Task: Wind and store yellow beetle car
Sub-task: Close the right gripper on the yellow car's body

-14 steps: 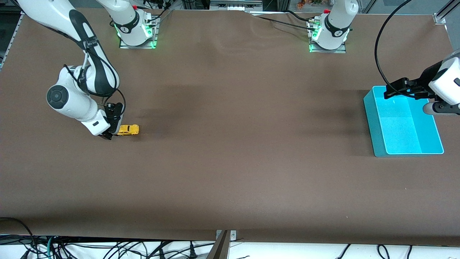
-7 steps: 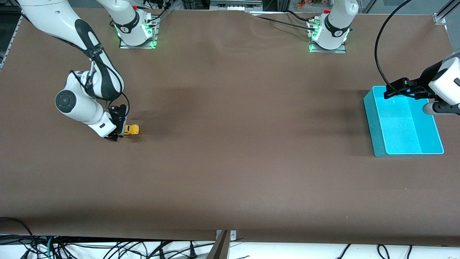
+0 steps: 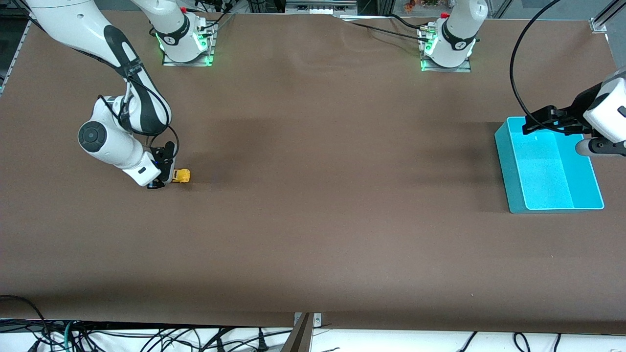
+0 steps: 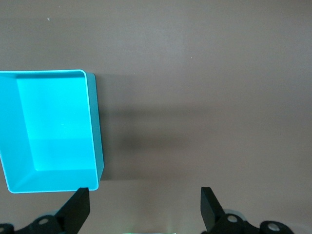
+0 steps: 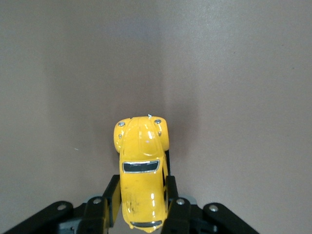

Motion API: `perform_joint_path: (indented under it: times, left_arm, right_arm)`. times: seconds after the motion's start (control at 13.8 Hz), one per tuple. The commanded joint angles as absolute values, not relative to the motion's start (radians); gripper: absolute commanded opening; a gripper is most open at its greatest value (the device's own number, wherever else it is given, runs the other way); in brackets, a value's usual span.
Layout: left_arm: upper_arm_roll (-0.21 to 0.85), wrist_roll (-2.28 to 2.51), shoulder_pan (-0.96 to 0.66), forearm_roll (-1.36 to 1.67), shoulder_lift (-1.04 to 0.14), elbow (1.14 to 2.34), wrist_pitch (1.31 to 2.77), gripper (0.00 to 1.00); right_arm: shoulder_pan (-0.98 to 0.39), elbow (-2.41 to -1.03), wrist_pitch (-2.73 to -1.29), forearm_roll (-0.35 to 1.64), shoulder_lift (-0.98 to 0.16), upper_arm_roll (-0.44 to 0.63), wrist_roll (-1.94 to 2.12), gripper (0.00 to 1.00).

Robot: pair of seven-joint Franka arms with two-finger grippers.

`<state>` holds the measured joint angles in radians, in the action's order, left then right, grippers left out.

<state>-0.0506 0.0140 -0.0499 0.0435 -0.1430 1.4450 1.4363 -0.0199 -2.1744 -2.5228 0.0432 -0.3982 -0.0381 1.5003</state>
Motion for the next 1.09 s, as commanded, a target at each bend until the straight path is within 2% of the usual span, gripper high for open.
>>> perform_joint_path:
  times: [0.0, 0.51, 1.01]
  left_arm:
    - [-0.049, -0.005, -0.046, 0.032, -0.146, 1.434, 1.437, 1.00]
    - [-0.049, -0.005, -0.046, 0.032, -0.146, 1.434, 1.437, 1.00]
    - [-0.049, -0.005, -0.046, 0.032, -0.146, 1.434, 1.437, 1.00]
  right_arm:
    - [-0.011, -2.184, -2.530, 0.051, -0.390, -0.083, 1.519, 0.08]
    - [-0.014, -2.161, -2.530, 0.052, -0.393, -0.175, 1.490, 0.08]
    - [-0.014, -2.152, -2.585, 0.049, -0.469, -0.173, 1.462, 0.08]
